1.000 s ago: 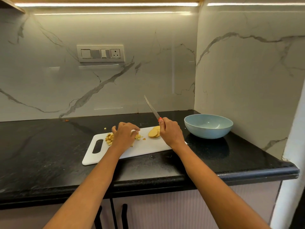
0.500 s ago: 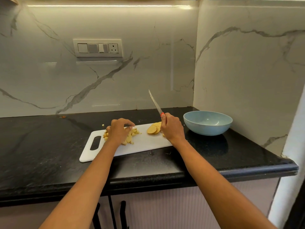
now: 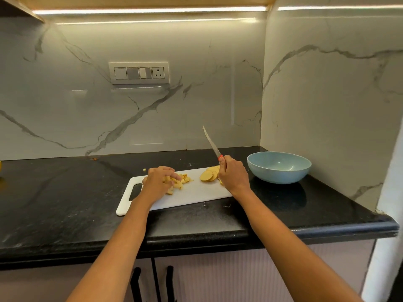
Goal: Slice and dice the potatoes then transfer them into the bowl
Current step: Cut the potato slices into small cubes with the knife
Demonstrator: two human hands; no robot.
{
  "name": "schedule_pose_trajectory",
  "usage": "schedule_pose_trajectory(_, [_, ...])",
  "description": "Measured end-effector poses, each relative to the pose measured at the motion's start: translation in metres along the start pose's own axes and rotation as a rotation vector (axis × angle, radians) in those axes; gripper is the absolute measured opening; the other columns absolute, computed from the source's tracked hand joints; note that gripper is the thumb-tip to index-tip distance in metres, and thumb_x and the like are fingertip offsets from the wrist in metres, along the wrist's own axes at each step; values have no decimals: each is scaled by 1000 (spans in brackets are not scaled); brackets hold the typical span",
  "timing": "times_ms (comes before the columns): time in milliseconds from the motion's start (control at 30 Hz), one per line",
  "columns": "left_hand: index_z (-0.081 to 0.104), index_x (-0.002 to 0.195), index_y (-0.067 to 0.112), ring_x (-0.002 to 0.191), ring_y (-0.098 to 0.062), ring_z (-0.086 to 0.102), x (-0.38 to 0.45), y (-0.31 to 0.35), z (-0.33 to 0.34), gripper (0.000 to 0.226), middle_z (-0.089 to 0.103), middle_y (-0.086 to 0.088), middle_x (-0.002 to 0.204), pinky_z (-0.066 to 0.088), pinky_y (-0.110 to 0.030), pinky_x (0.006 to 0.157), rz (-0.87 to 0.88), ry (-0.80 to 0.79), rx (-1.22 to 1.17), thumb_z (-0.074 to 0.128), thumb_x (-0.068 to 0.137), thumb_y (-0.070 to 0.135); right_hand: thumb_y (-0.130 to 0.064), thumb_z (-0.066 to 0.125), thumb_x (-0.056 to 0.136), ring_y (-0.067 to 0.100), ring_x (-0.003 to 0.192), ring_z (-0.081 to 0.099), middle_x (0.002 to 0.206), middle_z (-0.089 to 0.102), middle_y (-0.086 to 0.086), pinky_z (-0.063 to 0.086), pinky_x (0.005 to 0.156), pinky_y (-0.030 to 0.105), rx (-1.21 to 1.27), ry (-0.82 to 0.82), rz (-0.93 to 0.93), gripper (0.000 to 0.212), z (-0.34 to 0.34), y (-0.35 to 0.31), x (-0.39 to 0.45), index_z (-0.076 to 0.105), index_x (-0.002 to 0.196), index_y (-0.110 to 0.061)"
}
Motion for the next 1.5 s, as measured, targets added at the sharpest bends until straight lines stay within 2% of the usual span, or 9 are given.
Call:
schedule_pose_trajectory(200, [73,94,15,115,-25,52,2,-1,-5,20,61,-8,119,42,-48,99,-14,121,-74,57,88,4,-27,32,102,11,60,49,75,57,3,31,47,17,-19,-10,4,34,1,0,1,59,104,-5])
schedule_pose_trajectory(433, [70,102,7,114,-22,54,-7,8,-20,20,64,-9,115,35,-23,91,-62,146,-214,65,83,5,-28,32,102,8,57,46,75,56,2,29,47,17,-22,-12,24,35,3,2,3,59,104,-5])
schedule_pose_trajectory(633, [65,111,26,134,-27,28,-18,-6,-20,45,46,-3,135,22,-47,111,-191,-161,-157,80,69,16,-27,32,103,6,51,41,74,55,2,26,46,16,-29,-8,7,34,1,0,2,58,104,-5])
schedule_pose_trajectory(867, [66,106,28,127,-28,37,-10,-13,-18,41,52,-2,130,32,-52,105,-173,13,22,81,68,23,-28,33,102,9,57,48,78,62,6,32,47,17,-14,-6,3,35,1,0,0,59,102,-5])
schedule_pose_trajectory(1067, [67,109,19,123,-26,44,-10,-8,-15,30,56,-7,126,36,-45,104,-135,21,-115,69,80,9,-27,33,102,10,59,49,80,63,7,34,48,17,-13,-10,4,35,2,0,1,59,105,-5])
schedule_pose_trajectory(1200, [69,104,7,108,-25,56,-11,2,-20,19,65,-11,111,40,-31,91,-33,185,-103,62,86,6,-28,33,102,12,62,51,81,64,8,38,52,21,-6,-12,-5,35,4,0,2,59,103,-4])
schedule_pose_trajectory(1333, [68,106,7,107,-30,54,-6,17,-23,25,66,-11,110,40,-34,87,139,415,80,68,82,16,-28,31,103,7,54,44,73,54,2,30,47,18,-53,-27,-36,35,9,-3,4,57,101,-5])
schedule_pose_trajectory(1400, [65,113,10,113,-28,50,0,31,-9,33,63,-9,117,39,-34,91,184,339,94,69,82,19,-28,29,103,8,55,45,74,54,3,32,50,20,-83,-23,-45,35,10,-4,6,55,100,-6])
schedule_pose_trajectory(1500, [55,127,19,124,-22,42,11,47,25,49,56,-1,130,33,-41,100,193,56,206,68,81,32,-28,28,103,16,67,51,83,61,8,39,59,29,-104,-17,-7,36,12,2,11,56,101,-5])
Point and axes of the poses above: each hand's wrist, its own x-axis towards the middle knuckle, its own z-axis out of the palm, y = z × x, the point moved 3 cm from there along x, towards the middle knuckle
